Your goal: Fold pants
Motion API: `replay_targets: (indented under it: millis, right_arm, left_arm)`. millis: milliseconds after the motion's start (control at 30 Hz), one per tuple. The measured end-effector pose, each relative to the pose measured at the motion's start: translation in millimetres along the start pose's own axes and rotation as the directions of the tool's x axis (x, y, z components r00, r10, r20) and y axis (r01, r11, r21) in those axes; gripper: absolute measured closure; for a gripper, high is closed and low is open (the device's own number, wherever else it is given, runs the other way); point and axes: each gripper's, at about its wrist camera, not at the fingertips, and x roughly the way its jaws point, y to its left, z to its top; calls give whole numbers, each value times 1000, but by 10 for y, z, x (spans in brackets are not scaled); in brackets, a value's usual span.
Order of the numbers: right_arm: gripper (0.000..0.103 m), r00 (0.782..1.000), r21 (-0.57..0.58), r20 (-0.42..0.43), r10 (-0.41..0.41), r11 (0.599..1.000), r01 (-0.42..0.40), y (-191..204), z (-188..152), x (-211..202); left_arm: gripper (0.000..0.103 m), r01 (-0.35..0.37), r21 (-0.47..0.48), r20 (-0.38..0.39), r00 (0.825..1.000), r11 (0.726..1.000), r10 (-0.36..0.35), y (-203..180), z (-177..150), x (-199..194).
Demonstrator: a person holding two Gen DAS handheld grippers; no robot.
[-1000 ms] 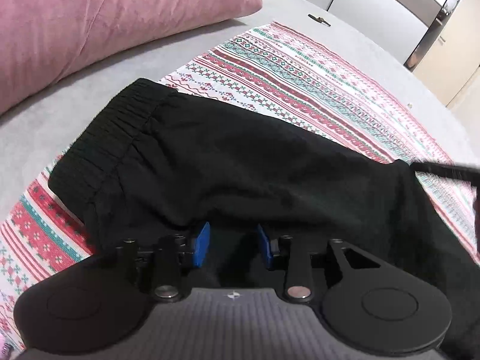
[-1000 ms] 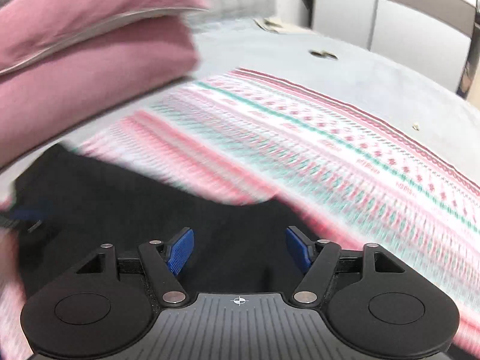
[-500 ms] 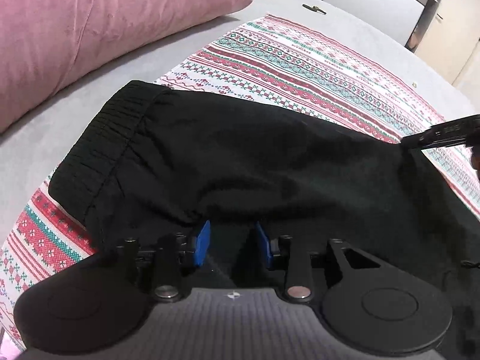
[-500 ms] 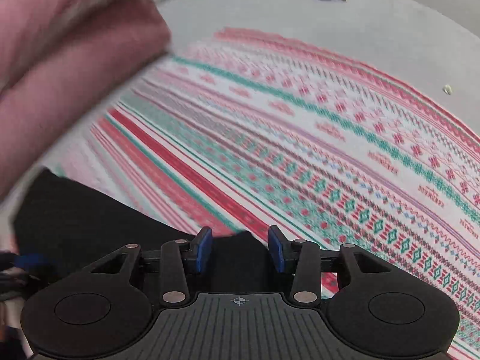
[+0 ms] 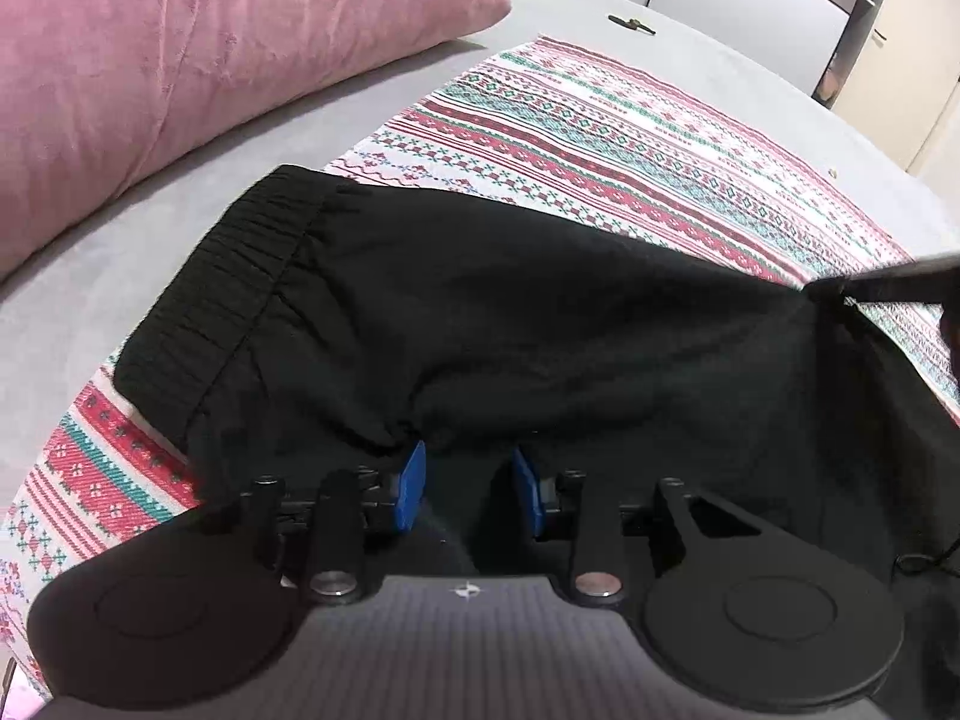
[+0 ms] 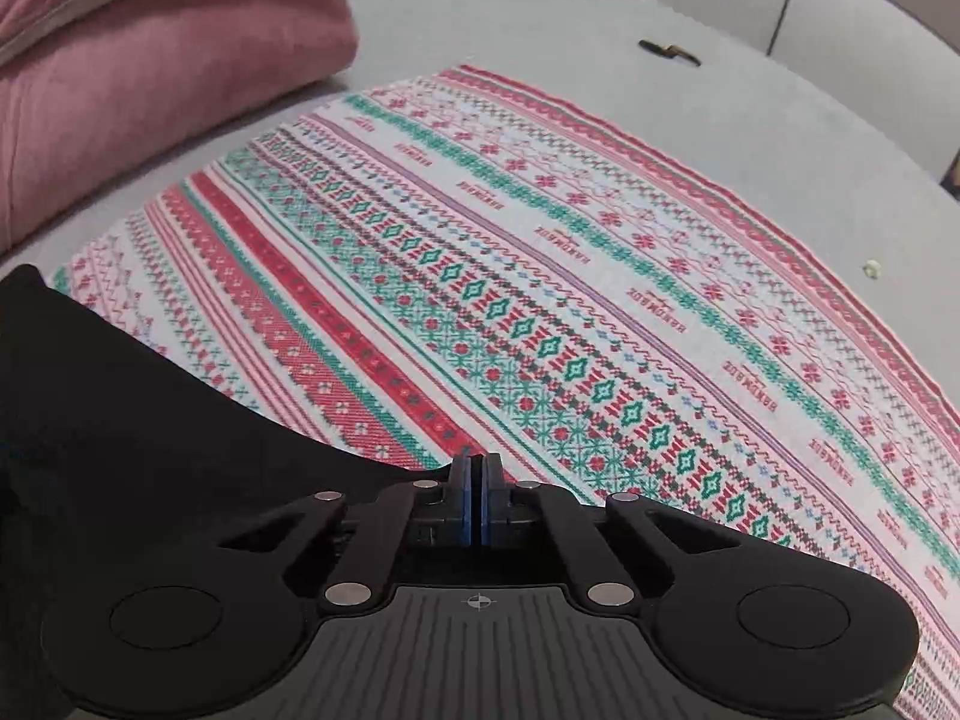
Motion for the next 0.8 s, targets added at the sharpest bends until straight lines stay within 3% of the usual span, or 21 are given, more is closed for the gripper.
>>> replay_targets:
  millis: [167, 333, 433, 533, 633, 733, 800]
  right_arm:
    - [101, 999, 32, 12, -41, 999, 41, 67, -103, 121]
    - [81, 991, 70, 89, -99, 993, 93, 235, -163, -224]
    - [72, 992, 35, 125, -4, 999, -1, 539, -359, -596]
    - [71, 989, -48, 77, 125, 991, -121, 991, -666, -865]
    - [71, 971, -33, 15, 240, 970, -240, 1326, -987, -1031]
    - [71, 977, -41, 5, 211, 977, -211, 1595, -1283, -1037]
    - [71, 979, 10, 5, 204, 979, -204, 1686, -1440, -947]
  left_arm:
    - [39, 23, -109, 51, 999, 994, -18, 309, 47, -139]
    - [37, 46, -246, 143, 990, 968, -11, 731, 58, -412]
    - [37, 53, -306, 153, 988, 951, -6, 931, 29, -503]
    - [36, 51, -359, 152, 988, 932, 5, 1092, -14, -557]
    - [32, 80, -395, 144, 989, 915, -24, 1197, -43, -569]
    - [23, 129, -431, 100, 990, 893, -94, 1280, -77, -475]
    - [23, 143, -478, 77, 990, 867, -121, 1337, -104, -388]
